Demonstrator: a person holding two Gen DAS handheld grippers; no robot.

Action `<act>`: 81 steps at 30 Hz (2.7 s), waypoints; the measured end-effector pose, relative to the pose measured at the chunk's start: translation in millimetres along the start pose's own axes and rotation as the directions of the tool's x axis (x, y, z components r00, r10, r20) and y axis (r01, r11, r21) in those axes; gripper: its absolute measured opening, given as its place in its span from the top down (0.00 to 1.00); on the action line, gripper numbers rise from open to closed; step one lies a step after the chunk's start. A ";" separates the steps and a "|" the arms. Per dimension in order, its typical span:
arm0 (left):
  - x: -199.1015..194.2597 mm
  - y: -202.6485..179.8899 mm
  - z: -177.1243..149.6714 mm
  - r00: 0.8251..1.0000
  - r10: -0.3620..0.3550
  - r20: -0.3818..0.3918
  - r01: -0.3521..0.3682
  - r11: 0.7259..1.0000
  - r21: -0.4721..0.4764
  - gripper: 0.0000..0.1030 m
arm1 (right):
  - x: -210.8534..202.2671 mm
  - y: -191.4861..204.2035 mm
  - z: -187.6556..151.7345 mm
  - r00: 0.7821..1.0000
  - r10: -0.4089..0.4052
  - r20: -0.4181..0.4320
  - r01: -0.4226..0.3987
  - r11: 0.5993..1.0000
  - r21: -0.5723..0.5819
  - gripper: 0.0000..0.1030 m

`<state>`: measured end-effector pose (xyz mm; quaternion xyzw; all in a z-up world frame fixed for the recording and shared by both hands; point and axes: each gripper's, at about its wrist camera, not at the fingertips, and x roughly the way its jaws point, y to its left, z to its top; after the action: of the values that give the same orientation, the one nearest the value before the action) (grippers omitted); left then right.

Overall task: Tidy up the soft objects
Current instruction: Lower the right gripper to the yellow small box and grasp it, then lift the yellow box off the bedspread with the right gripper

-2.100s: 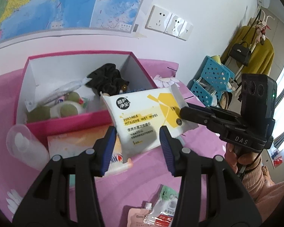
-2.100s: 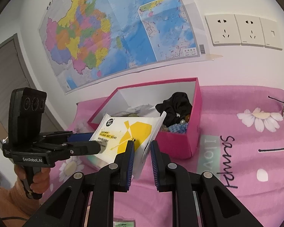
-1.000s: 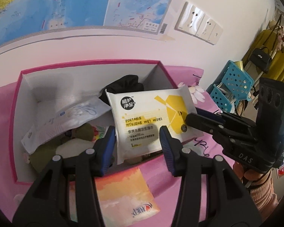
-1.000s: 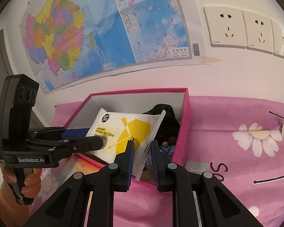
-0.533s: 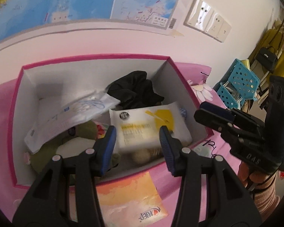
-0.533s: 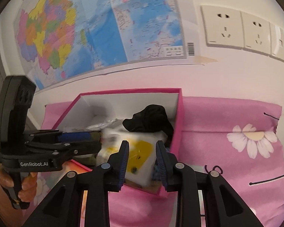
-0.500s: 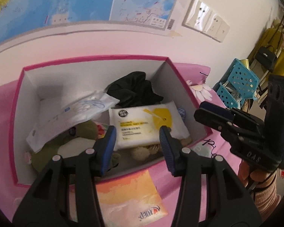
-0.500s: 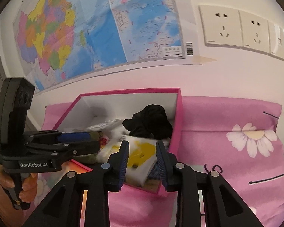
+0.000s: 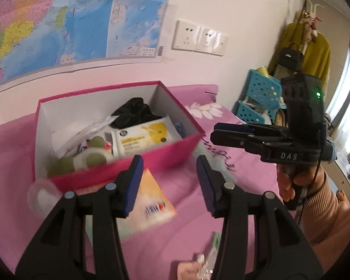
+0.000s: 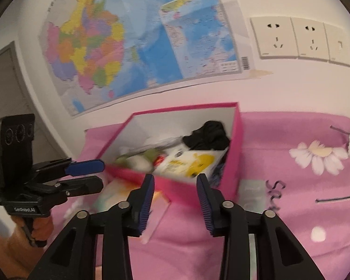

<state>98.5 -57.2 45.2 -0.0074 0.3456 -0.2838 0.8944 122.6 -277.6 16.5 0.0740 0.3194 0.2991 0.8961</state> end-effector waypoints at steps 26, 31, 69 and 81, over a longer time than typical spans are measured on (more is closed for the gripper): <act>-17.3 -24.4 -141.0 0.953 -0.129 -0.275 0.097 0.987 -0.129 0.52 | -16.4 57.2 -143.2 0.923 0.228 -0.310 -0.226 0.973 0.042 0.53; -36.4 -10.3 -155.7 0.950 -0.143 -0.276 0.090 0.977 -0.195 0.52 | -11.9 93.1 -161.2 0.866 0.321 -0.383 -0.348 0.937 -0.001 0.53; 39.0 15.9 -109.7 0.948 -0.158 -0.276 0.079 0.958 -0.276 0.52 | 27.9 30.3 -106.3 0.948 0.228 -0.224 -0.202 0.970 0.134 0.79; 39.2 14.3 -108.6 0.953 -0.150 -0.264 0.084 0.966 -0.246 0.53 | 45.0 22.2 -117.3 0.944 0.226 -0.242 -0.189 0.968 0.164 0.74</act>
<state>61.6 -45.4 -64.4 -0.0922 0.4985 -0.2926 0.8108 67.2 -240.2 -92.1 0.1296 0.4442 0.3762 0.8027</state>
